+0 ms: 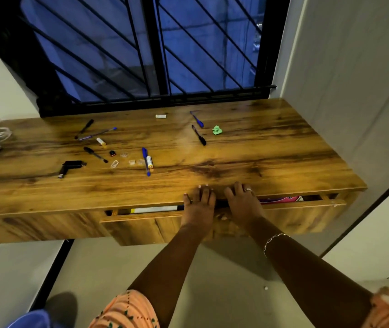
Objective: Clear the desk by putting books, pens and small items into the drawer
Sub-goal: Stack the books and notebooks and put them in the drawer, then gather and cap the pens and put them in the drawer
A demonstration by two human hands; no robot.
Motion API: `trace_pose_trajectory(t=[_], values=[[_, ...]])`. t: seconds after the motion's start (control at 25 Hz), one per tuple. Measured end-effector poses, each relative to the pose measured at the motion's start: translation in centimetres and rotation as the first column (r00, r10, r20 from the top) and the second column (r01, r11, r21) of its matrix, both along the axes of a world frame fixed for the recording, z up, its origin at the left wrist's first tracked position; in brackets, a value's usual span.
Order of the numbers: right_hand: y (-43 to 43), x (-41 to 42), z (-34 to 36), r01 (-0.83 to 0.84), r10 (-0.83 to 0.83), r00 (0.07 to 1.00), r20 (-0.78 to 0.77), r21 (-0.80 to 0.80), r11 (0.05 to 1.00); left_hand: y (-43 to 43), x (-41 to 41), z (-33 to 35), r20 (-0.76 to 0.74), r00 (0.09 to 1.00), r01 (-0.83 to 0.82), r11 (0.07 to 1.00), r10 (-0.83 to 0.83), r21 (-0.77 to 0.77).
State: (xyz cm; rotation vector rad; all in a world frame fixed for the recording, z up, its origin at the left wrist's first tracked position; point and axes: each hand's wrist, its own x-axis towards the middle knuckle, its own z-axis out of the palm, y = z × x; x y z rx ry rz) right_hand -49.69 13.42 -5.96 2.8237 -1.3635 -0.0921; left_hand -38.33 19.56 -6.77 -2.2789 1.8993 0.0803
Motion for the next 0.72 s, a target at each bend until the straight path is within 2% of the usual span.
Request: trace_pose_trajectory(t=[0.24,0.44,0.72], values=[[-0.6,1.2,0.3,-0.003,-0.001,0.997,-0.081,-0.049,0.999,-1.5,0.2,0.4,-0.008,0.999,0.032,0.999,-0.032,0.014],[-1.1,2.0,0.3,0.029,-0.031,0.999,-0.042,-0.062,0.998,-1.8,0.2,0.7,-0.027,0.998,0.050,0.998,-0.049,0.049],[-1.2,1.9,0.4,0.009,-0.013,0.997,-0.079,-0.046,0.999,-1.7,0.8,0.9,-0.060,0.997,0.059,0.998,-0.057,0.022]])
